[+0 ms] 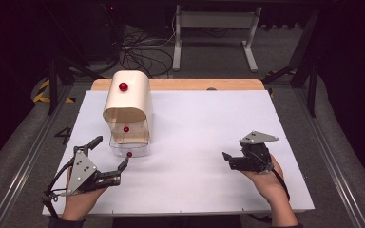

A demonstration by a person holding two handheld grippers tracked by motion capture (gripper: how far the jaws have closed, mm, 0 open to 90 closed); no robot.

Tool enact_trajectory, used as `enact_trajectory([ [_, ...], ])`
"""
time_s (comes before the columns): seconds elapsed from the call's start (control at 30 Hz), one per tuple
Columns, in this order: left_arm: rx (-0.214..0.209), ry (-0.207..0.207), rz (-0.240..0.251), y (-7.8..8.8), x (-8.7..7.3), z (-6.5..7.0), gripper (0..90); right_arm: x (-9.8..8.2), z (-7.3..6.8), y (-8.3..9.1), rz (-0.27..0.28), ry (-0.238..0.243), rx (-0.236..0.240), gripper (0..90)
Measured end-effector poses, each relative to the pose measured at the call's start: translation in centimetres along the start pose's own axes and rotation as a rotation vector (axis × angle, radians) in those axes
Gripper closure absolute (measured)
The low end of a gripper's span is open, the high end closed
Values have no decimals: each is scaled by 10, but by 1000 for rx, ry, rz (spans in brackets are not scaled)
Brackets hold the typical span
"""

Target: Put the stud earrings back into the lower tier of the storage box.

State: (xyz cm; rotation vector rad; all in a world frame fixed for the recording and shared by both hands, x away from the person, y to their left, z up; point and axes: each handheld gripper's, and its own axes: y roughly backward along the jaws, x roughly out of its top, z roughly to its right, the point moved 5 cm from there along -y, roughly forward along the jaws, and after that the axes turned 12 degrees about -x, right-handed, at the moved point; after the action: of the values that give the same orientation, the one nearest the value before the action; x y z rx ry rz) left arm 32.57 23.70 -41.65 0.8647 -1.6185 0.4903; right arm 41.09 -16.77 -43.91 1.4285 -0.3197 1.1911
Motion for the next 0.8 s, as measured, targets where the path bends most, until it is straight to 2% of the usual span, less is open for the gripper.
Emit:
enact_trajectory([
  [0.5,-1,-2,-3,0,0,1,45,-15,7,0,-77,0,-4,272],
  [0.8,-1,-2,0,0,0,0,46,-27,11,-5,-152,13,4,328],
])
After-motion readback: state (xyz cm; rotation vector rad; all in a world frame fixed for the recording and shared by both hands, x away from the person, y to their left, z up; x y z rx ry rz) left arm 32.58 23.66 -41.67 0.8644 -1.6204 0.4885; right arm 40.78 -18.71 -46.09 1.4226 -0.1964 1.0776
